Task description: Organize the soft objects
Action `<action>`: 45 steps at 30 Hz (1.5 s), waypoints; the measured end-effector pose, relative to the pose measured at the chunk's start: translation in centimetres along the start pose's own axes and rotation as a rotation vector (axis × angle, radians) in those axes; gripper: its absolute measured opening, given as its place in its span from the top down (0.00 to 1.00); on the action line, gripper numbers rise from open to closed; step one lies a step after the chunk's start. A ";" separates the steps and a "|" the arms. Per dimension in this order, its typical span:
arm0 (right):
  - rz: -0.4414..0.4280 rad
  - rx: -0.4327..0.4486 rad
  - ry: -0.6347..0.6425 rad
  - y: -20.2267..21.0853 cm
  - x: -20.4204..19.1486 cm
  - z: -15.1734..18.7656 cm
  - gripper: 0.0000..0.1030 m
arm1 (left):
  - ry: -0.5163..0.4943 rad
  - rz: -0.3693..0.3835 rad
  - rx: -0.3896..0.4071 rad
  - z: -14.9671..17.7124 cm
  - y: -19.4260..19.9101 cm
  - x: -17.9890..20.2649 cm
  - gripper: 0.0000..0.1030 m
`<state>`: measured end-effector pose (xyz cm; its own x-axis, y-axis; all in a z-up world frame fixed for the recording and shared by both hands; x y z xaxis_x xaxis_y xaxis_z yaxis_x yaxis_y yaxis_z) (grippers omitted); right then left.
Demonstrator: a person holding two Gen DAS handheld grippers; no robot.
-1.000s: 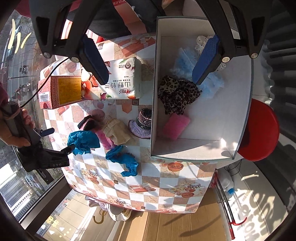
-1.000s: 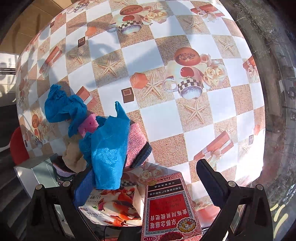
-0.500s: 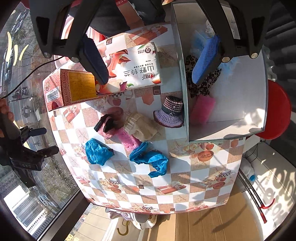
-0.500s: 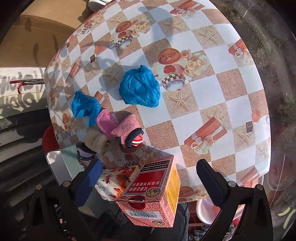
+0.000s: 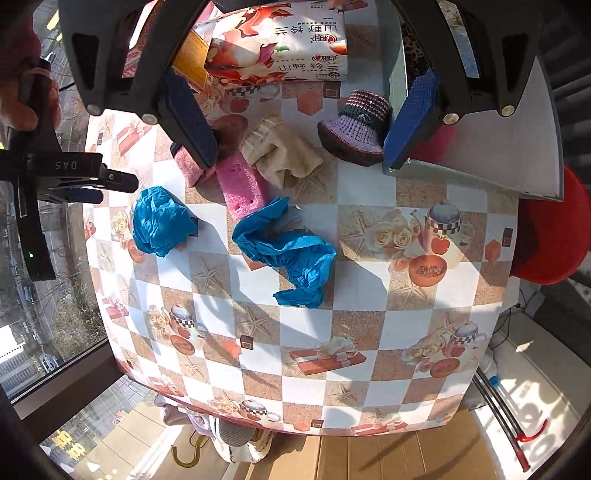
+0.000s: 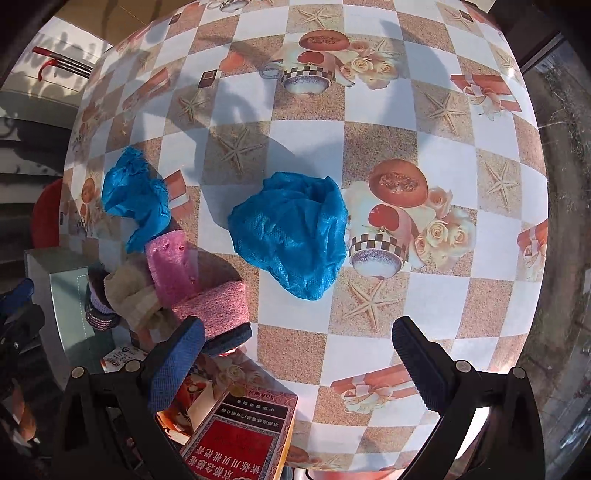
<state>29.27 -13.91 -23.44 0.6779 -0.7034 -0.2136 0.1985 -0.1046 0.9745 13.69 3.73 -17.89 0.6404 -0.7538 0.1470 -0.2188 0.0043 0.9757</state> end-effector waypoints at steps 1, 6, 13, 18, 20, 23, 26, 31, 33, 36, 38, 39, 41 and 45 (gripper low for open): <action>0.002 0.007 0.012 -0.3 -0.2 -0.3 0.01 | 0.006 -0.014 -0.007 -0.9 -1.1 0.1 0.09; 0.038 0.025 0.064 -2.8 -0.8 -2.1 0.01 | 0.051 -0.073 -0.046 -4.1 -6.6 0.3 0.09; 0.090 0.024 0.098 -6.5 -0.8 -3.5 0.01 | 0.061 -0.128 -0.086 -5.6 -12.6 0.5 0.09; 0.139 0.038 0.129 -7.9 -0.7 -3.8 0.00 | 0.077 -0.115 -0.093 -5.6 -14.4 0.5 0.09; 0.161 0.041 0.140 -8.1 -0.8 -3.9 0.00 | 0.061 -0.147 -0.101 -5.5 -14.9 0.4 0.09; 0.162 0.050 0.136 -8.1 -1.0 -4.0 0.00 | 0.054 -0.160 -0.103 -5.3 -15.3 0.3 0.01; 0.160 0.062 0.140 -8.2 -1.4 -3.5 0.00 | 0.063 -0.159 -0.120 -5.2 -15.6 0.3 0.00; 0.141 0.057 0.127 -7.9 -1.6 -3.3 0.00 | 0.016 -0.151 -0.119 -5.9 -15.2 1.1 0.16; 0.117 0.085 0.104 -7.3 -1.5 -3.5 0.13 | -0.032 -0.145 -0.094 -6.4 -14.6 2.0 0.40; 0.126 0.130 0.098 -6.2 -1.1 -4.0 0.47 | -0.093 -0.119 -0.090 -6.4 -14.3 3.3 0.84; 0.070 0.144 0.076 -5.6 -1.1 -4.2 0.68 | -0.116 -0.105 -0.073 -6.1 -14.0 4.0 0.90; 0.043 0.149 0.053 -5.2 -0.8 -4.4 0.68 | -0.129 -0.103 -0.059 -6.0 -13.5 4.2 0.90; 0.037 0.189 0.033 -4.0 0.0 -4.5 0.68 | -0.161 -0.096 -0.024 -5.6 -12.4 4.8 0.90; 0.003 0.219 0.007 -1.9 0.8 -4.2 0.68 | -0.223 -0.093 0.041 -5.1 -9.3 6.3 0.90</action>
Point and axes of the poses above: each gripper's, at about its wrist camera, not at the fingertips, and y roughly against the way its jaws point, x to its right, z to its underside, the point moved 6 cm from there along -y, roughly the way its jaws point, and after that the axes turned 5 degrees about x, right-handed, at the moved point
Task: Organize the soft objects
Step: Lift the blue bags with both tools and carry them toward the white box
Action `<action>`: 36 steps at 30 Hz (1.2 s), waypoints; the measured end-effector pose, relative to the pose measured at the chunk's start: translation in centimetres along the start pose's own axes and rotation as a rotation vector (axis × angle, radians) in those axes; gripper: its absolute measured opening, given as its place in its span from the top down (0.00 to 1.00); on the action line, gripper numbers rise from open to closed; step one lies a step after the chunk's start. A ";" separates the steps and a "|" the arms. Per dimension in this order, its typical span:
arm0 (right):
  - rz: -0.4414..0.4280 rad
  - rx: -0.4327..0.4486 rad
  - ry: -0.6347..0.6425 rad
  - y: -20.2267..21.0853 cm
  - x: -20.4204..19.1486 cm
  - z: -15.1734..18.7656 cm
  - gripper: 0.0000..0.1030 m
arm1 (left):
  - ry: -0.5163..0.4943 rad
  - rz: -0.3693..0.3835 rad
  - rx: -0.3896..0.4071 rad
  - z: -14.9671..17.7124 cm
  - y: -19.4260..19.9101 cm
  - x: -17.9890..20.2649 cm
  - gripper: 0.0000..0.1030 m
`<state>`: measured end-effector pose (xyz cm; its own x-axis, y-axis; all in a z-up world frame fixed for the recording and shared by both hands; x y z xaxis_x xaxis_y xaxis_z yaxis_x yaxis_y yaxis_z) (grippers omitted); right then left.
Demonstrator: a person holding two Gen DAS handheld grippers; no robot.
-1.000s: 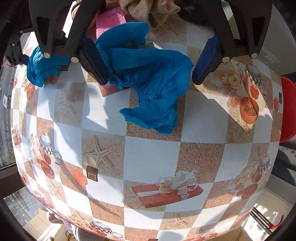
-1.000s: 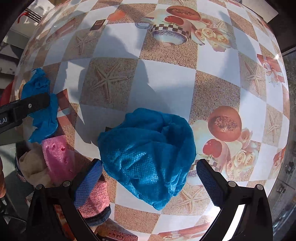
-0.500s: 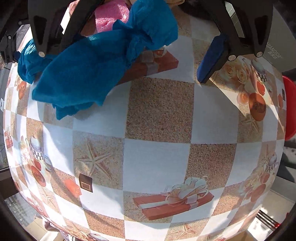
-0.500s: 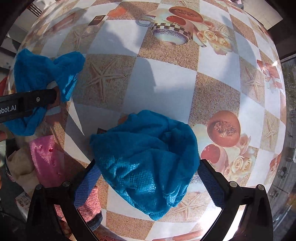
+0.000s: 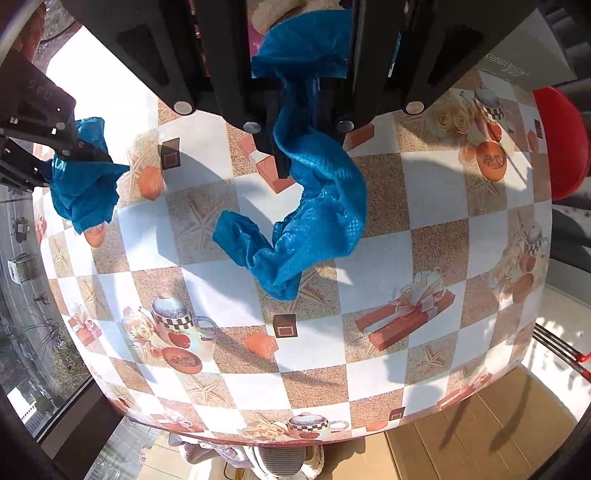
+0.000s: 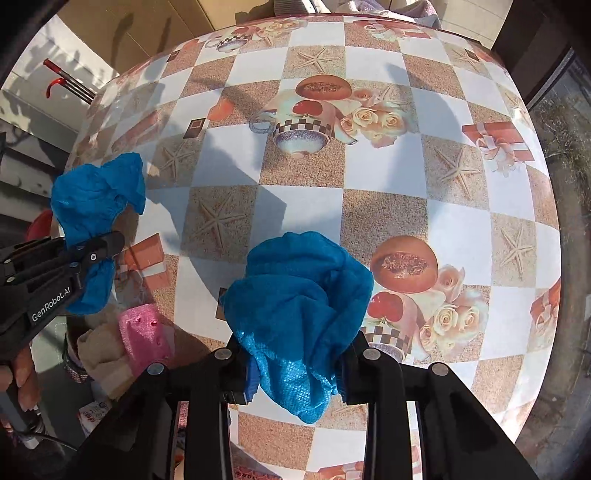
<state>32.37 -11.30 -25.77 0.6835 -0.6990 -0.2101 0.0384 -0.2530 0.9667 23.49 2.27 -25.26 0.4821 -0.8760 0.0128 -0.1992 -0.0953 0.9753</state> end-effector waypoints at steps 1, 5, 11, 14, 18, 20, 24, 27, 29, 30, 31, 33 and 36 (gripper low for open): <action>-0.010 0.003 -0.013 0.5 0.1 0.2 0.68 | -0.006 0.002 0.013 -0.2 0.8 0.1 0.90; -0.030 0.024 -0.054 3.1 1.4 0.9 0.68 | -0.008 0.031 0.050 1.4 4.4 0.0 0.90; -0.054 0.068 -0.076 7.8 0.2 3.8 0.68 | -0.052 0.072 0.085 5.5 8.7 0.8 0.90; -0.073 0.082 -0.096 9.9 -0.8 5.0 0.68 | -0.082 0.088 0.088 8.3 11.0 1.3 0.90; -0.083 0.108 -0.115 12.8 -2.4 7.1 0.68 | -0.112 0.106 0.099 10.9 13.3 1.3 0.90; -0.081 0.121 -0.122 14.0 -3.4 8.0 0.68 | -0.128 0.113 0.110 12.2 14.6 1.1 0.90; -0.096 0.135 -0.133 16.3 -6.3 10.3 0.68 | -0.165 0.121 0.131 14.5 17.2 0.3 0.90; -0.116 0.143 -0.118 17.3 -9.3 11.7 0.68 | -0.179 0.113 0.152 16.3 19.0 -0.9 0.90; -0.135 0.144 -0.109 17.7 -11.4 12.5 0.68 | -0.169 0.110 0.158 17.4 19.9 -2.0 0.90; -0.146 0.142 -0.103 17.6 -12.6 12.8 0.68 | -0.161 0.106 0.160 18.0 20.2 -2.7 0.90; -0.156 0.139 -0.096 17.6 -13.6 13.1 0.68 | -0.153 0.102 0.162 18.4 20.6 -3.3 0.90; -0.176 0.129 -0.077 17.4 -15.7 13.7 0.68 | -0.132 0.089 0.164 19.5 21.2 -4.7 0.90; -0.186 0.119 -0.015 17.0 -18.9 14.3 0.68 | -0.094 0.071 0.165 20.9 21.7 -6.6 0.90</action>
Point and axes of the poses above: each gripper's, at about its wrist camera, not at the fingertips, and y roughly against the way its jaws point, x to its right, z to its underside, the point moved 6 cm from there along -y, roughly the way its jaws point, and after that the axes turned 5 degrees about x, right-handed, at the moved point
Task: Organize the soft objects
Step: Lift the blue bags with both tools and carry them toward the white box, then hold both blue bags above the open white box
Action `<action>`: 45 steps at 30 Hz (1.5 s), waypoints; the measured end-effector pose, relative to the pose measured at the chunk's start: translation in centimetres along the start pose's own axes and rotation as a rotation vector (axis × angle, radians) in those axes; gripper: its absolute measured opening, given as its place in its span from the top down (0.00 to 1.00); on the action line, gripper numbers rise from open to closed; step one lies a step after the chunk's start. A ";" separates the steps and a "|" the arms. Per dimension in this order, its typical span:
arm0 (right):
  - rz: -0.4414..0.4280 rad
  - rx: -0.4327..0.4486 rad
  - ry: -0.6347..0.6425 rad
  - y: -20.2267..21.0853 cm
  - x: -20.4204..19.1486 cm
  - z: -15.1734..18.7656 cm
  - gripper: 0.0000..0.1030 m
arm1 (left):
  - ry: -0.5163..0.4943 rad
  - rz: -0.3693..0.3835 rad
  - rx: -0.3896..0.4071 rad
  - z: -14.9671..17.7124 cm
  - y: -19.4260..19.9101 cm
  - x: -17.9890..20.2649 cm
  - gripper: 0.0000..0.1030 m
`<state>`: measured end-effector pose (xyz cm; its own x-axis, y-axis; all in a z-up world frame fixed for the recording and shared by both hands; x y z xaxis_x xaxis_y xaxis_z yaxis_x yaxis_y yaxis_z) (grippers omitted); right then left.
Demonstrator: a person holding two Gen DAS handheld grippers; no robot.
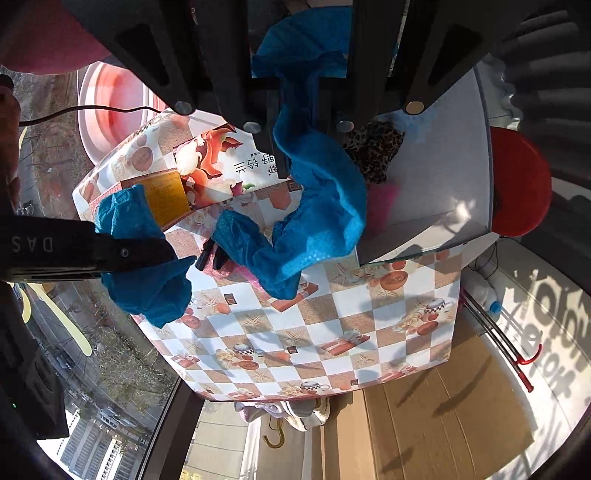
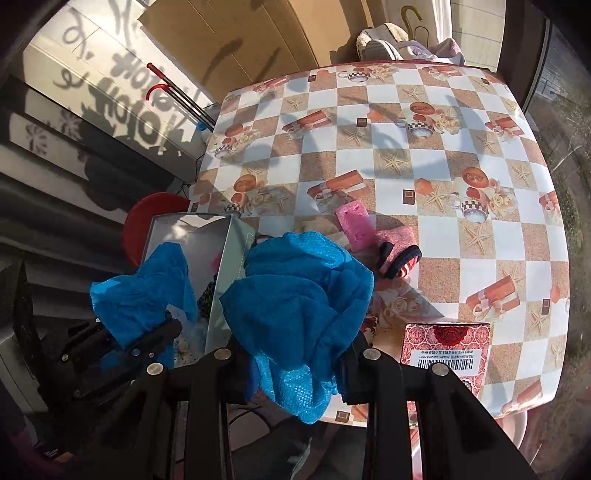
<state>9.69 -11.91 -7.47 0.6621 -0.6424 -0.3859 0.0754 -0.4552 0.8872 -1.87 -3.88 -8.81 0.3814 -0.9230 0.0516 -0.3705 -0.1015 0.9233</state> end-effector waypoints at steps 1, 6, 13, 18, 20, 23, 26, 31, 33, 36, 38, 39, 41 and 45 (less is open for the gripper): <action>-0.003 -0.004 0.019 -0.2 -0.9 0.2 0.68 | 0.012 -0.010 0.001 0.6 0.3 -0.6 0.90; -0.030 -0.029 0.084 -1.3 -4.6 1.1 0.68 | 0.064 -0.051 0.009 2.7 1.6 -2.8 0.90; -0.052 -0.091 0.198 -3.0 -9.1 3.2 0.68 | 0.104 -0.079 0.027 4.3 2.6 -4.3 0.90; -0.055 -0.103 0.249 -3.3 -10.8 3.7 0.68 | 0.119 -0.091 0.041 4.9 3.2 -5.0 0.90; -0.055 -0.103 0.254 -3.3 -11.1 3.6 0.68 | 0.131 -0.093 0.042 5.1 3.3 -5.4 0.90; -0.055 -0.109 0.255 -3.4 -11.4 3.7 0.68 | 0.143 -0.096 0.046 5.2 3.5 -5.8 0.90; -0.055 -0.114 0.259 -3.6 -11.7 3.7 0.68 | 0.147 -0.096 0.049 5.4 3.6 -5.9 0.90; -0.053 -0.121 0.274 -3.8 -12.2 3.8 0.68 | 0.149 -0.094 0.050 5.4 3.6 -6.1 0.90; -0.053 -0.123 0.278 -3.9 -12.3 3.9 0.68 | 0.147 -0.095 0.049 5.4 3.6 -6.1 0.90; -0.052 -0.122 0.276 -3.9 -12.3 3.8 0.68 | 0.153 -0.095 0.050 5.6 3.6 -6.3 0.90; -0.051 -0.123 0.277 -4.0 -12.5 3.9 0.68 | 0.160 -0.095 0.050 5.7 3.6 -6.4 0.90; -0.051 -0.124 0.278 -4.1 -12.5 3.9 0.68 | 0.161 -0.095 0.050 5.7 3.5 -6.5 0.90; -0.051 -0.125 0.278 -4.1 -12.5 3.8 0.68 | 0.157 -0.094 0.050 5.7 3.5 -6.5 0.90; -0.051 -0.128 0.276 -4.1 -12.5 3.9 0.68 | 0.162 -0.093 0.048 5.9 3.5 -6.6 0.90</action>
Point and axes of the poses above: each gripper's, at about its wrist camera, not at the fingertips, and y roughly against the way its jaws point, x to its right, z to its underside, the point moved 6 cm from there along -y, roughly the way its jaws point, and after that the axes turned 5 degrees about x, right-handed, at the moved point
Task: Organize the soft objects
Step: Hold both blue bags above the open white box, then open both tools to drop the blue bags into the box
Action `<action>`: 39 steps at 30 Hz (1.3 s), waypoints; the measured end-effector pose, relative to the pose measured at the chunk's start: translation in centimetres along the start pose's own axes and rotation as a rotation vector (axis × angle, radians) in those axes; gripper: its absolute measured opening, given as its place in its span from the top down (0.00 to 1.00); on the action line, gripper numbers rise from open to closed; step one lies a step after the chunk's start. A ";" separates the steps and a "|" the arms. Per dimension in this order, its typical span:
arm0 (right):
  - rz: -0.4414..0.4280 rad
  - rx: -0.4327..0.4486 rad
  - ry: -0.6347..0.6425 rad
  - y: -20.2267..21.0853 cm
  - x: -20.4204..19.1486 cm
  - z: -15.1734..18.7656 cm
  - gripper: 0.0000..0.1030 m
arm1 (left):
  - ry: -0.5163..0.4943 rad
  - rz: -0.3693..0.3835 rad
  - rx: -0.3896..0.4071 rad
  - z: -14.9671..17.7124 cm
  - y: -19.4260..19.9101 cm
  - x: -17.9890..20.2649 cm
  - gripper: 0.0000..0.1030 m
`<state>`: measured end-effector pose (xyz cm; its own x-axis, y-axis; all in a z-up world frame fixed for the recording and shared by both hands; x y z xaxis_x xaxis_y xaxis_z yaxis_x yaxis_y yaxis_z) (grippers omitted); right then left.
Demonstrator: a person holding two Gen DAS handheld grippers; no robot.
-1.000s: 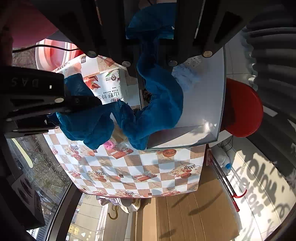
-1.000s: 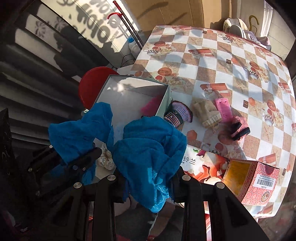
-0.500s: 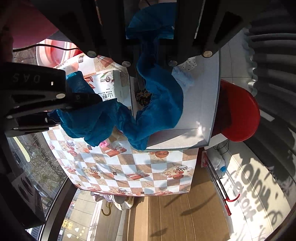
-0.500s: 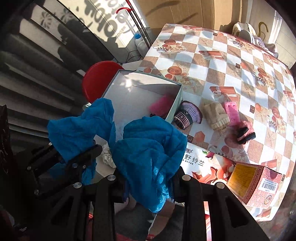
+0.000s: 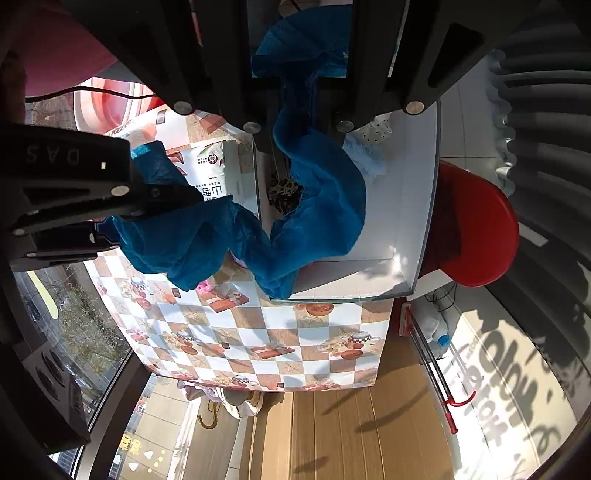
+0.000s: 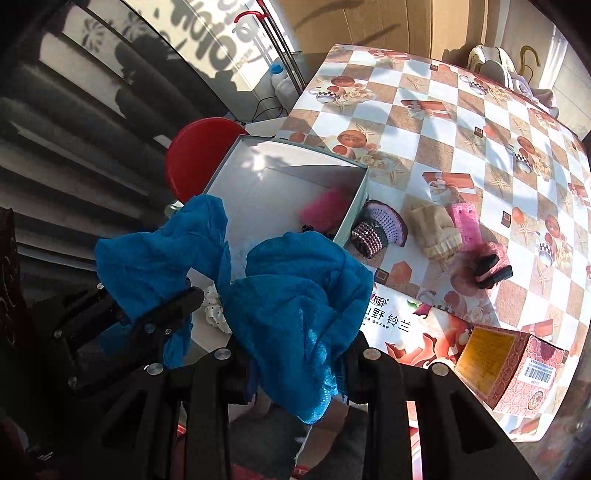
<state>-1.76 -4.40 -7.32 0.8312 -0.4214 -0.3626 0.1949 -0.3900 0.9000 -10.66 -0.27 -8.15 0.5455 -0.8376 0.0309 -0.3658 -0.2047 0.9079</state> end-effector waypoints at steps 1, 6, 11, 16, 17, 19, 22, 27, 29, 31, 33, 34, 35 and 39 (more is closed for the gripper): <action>-0.001 -0.002 -0.001 0.0 0.0 0.0 0.68 | 0.002 0.001 -0.001 0.0 0.0 -0.1 0.90; -0.002 -0.004 -0.001 0.0 0.1 0.0 0.68 | 0.002 0.001 -0.002 0.1 -0.1 -0.2 0.90; -0.002 -0.006 -0.003 -0.1 0.2 0.1 0.68 | 0.004 0.002 -0.003 0.1 -0.1 -0.2 0.90; -0.001 -0.011 -0.007 -0.3 0.3 0.2 0.68 | 0.012 0.003 -0.007 0.4 -0.4 -0.4 0.90; -0.001 -0.013 -0.007 -0.3 0.3 0.2 0.68 | 0.016 0.002 -0.008 0.5 -0.4 -0.4 0.90; -0.001 -0.015 -0.007 -0.4 0.3 0.2 0.68 | 0.019 0.002 -0.009 0.6 -0.5 -0.5 0.90; -0.001 -0.017 -0.003 -0.5 0.2 0.1 0.68 | 0.026 -0.001 -0.012 0.6 -0.5 -0.6 0.90; 0.000 -0.017 -0.003 -0.5 0.2 0.1 0.68 | 0.029 -0.002 -0.014 0.5 -0.6 -0.6 0.90; 0.000 -0.017 -0.003 -0.5 0.2 0.1 0.68 | 0.029 -0.001 -0.014 0.4 -0.6 -0.6 0.90; -0.001 -0.017 -0.002 -0.5 0.2 0.1 0.68 | 0.034 0.001 -0.016 0.5 -0.6 -0.6 0.90; 0.001 -0.015 -0.003 -0.5 0.2 0.1 0.68 | 0.043 0.007 -0.018 0.5 -0.7 -0.9 0.90; 0.000 -0.013 -0.004 -0.5 0.3 0.0 0.68 | 0.048 0.005 -0.018 0.4 -0.7 -1.1 0.90; 0.001 -0.008 -0.008 -0.4 0.4 -0.1 0.68 | 0.052 0.002 -0.016 0.4 -0.8 -1.2 0.90; -0.002 0.009 -0.024 -0.1 0.9 -0.5 0.68 | 0.083 -0.014 -0.013 0.1 -0.9 -2.4 0.90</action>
<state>-0.73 -4.30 -7.62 0.8182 -0.4398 -0.3703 0.1920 -0.3980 0.8971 -11.73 1.88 -9.08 0.6110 -0.7899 0.0523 -0.3482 -0.2089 0.9138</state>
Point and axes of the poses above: each gripper's, at about its wrist camera, not at the fingertips, and y roughly against the way its jaws point, x to its right, z to its underside, the point moved 6 cm from there along -y, roughly the way its jaws point, and after that the axes turned 5 degrees about x, right-handed, at the moved point
